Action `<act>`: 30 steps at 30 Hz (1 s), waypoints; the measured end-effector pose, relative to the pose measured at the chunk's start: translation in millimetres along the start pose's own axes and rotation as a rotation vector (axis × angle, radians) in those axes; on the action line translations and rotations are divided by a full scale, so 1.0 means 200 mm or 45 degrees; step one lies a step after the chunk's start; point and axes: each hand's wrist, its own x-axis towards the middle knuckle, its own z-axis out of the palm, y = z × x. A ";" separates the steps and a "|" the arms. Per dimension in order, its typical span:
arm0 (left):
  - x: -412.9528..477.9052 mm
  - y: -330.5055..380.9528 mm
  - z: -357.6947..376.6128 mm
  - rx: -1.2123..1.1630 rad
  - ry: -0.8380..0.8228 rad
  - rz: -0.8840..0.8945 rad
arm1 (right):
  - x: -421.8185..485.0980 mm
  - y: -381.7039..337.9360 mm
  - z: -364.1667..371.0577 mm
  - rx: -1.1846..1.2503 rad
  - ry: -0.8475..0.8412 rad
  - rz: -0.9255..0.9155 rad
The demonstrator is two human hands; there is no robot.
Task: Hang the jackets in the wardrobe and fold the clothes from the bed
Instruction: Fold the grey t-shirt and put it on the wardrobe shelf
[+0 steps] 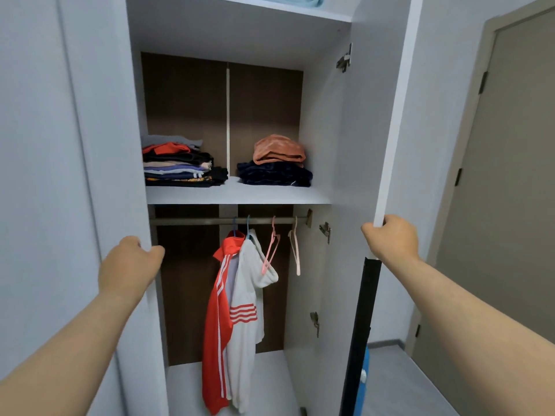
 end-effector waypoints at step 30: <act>0.24 0.16 0.48 0.044 -0.080 0.050 | -0.08 -0.44 0.98 -0.200 -0.164 -0.513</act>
